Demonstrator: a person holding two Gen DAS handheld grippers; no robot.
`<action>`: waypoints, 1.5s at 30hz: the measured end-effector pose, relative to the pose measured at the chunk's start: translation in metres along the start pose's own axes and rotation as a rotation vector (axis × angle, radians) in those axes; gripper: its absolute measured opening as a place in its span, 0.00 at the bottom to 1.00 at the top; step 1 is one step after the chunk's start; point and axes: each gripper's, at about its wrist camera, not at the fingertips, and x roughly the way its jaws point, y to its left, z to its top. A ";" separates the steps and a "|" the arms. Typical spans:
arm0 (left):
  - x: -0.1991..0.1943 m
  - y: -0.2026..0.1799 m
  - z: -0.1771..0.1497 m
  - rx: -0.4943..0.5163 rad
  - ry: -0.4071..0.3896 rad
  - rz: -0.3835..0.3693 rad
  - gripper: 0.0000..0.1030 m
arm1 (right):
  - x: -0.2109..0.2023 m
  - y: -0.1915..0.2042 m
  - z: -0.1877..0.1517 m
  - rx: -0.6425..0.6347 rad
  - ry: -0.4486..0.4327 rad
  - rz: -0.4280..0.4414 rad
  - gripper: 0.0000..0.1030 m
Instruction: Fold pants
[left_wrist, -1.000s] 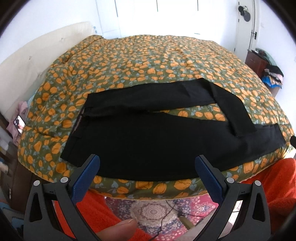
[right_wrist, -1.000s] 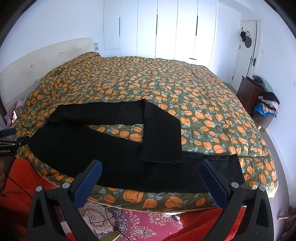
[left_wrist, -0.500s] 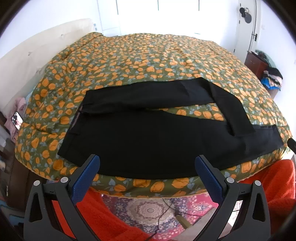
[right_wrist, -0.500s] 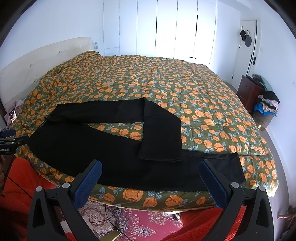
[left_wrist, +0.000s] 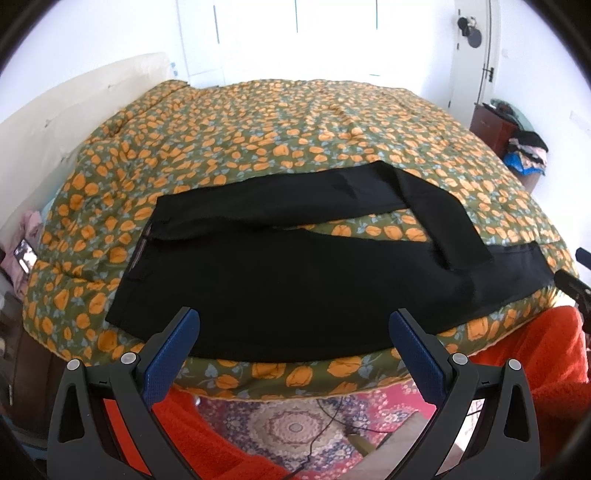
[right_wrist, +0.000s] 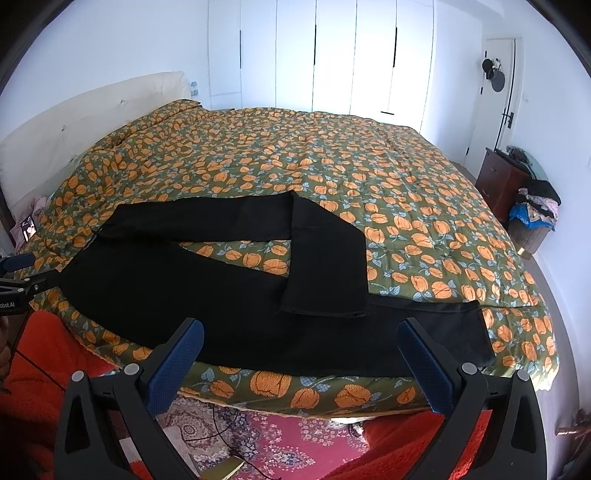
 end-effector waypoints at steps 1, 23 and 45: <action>0.000 -0.001 0.000 0.004 -0.002 -0.007 0.99 | 0.000 0.000 -0.001 -0.001 0.002 0.000 1.00; -0.013 -0.018 -0.002 0.080 -0.086 -0.056 0.99 | 0.000 0.004 -0.005 -0.009 0.005 0.024 1.00; -0.012 -0.017 -0.003 0.088 -0.085 -0.052 0.99 | 0.002 0.008 -0.009 -0.012 0.013 0.031 1.00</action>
